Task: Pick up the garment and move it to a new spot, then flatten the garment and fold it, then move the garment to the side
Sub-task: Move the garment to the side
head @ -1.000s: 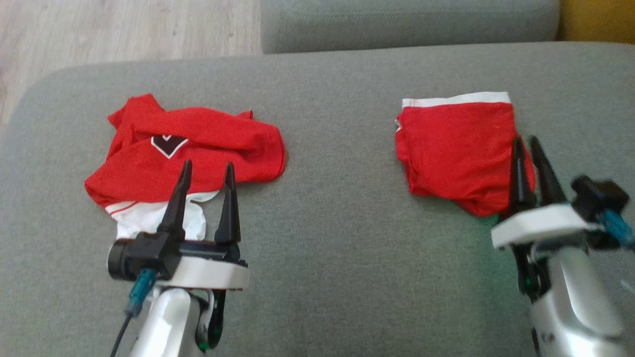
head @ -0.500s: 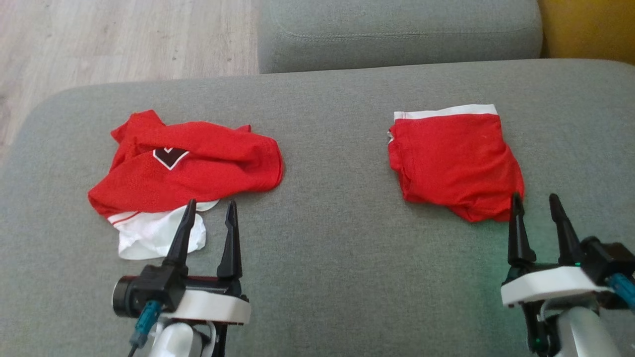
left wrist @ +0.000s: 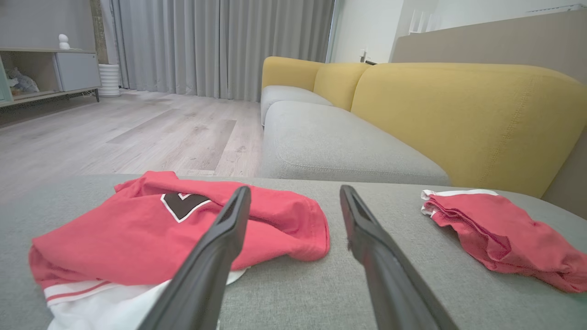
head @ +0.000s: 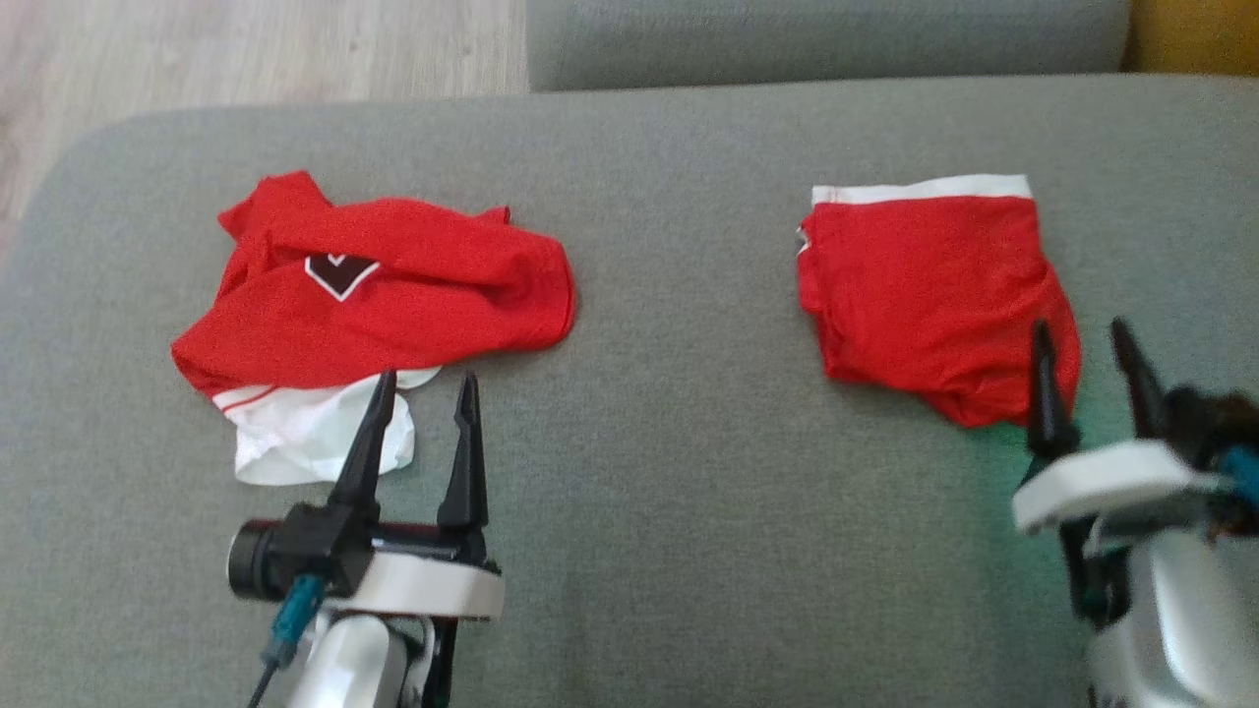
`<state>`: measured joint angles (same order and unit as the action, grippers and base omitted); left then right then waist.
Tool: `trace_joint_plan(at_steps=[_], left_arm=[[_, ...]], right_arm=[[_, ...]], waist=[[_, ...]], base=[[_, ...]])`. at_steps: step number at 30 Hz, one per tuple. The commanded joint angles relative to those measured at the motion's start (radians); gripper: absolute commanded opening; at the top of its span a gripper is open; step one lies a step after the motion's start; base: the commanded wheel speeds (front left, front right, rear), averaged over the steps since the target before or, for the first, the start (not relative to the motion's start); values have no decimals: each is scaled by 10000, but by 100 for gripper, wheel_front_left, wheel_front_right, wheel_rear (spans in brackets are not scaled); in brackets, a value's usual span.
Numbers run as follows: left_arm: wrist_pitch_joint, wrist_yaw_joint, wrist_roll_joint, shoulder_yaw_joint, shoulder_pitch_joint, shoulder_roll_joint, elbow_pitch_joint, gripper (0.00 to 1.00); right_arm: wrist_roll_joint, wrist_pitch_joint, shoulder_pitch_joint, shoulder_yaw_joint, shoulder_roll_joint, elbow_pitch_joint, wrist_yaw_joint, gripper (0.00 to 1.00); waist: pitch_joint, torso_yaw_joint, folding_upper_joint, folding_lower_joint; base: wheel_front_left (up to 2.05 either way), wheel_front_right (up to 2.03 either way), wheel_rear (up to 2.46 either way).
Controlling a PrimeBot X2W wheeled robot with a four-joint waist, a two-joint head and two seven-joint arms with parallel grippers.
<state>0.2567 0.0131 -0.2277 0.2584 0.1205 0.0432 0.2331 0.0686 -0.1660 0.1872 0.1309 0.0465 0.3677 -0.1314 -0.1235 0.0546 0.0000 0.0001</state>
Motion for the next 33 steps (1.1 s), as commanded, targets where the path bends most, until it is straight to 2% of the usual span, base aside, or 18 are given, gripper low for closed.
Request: trace_joint_plan(at_steps=[1,7,13,21,26,27,28,33], left_arm=[[51,-19,59,-263,582,70,-332,100],[51,-105,95,-219,977,70,-263,100],[51,-163,73,-139,1232,70,-209,100],[51,-97,-77,20,1395,70,-192,100],[51,-68,-97,73,1454,70,-159,100],[51,-64,-90,52,1505,70,-133,100],[51,-61,-83,32,1528,70,-124,100],[51,-55,-63,-55,1556,70,-115,100]], right_arm=[[-49,149,640,-59,37,-174,7,100],[-784,1384,2107,1116,37,1107,7,100],[-1403,2480,3285,1853,37,2557,7,100],[-2996,2876,4124,2793,130,3466,7,100],[-3176,3349,4413,2883,95,4304,7,100],[-3119,3492,4509,2712,85,4624,7,24],[-3049,3526,4563,2608,82,4770,7,0],[-2522,3683,4838,1964,340,5312,7,0]], waist=[[-314,119,0,-1],[-911,351,0,-1],[-1308,556,0,-1],[-1581,677,0,-1],[-1628,647,0,-1],[-1619,611,0,-1],[-1606,582,0,-1],[-1435,420,0,-1]], base=[[0,0,0],[0,0,0],[0,0,0],[0,0,0],[0,0,0],[0,0,0],[0,0,0],[0,0,0]])
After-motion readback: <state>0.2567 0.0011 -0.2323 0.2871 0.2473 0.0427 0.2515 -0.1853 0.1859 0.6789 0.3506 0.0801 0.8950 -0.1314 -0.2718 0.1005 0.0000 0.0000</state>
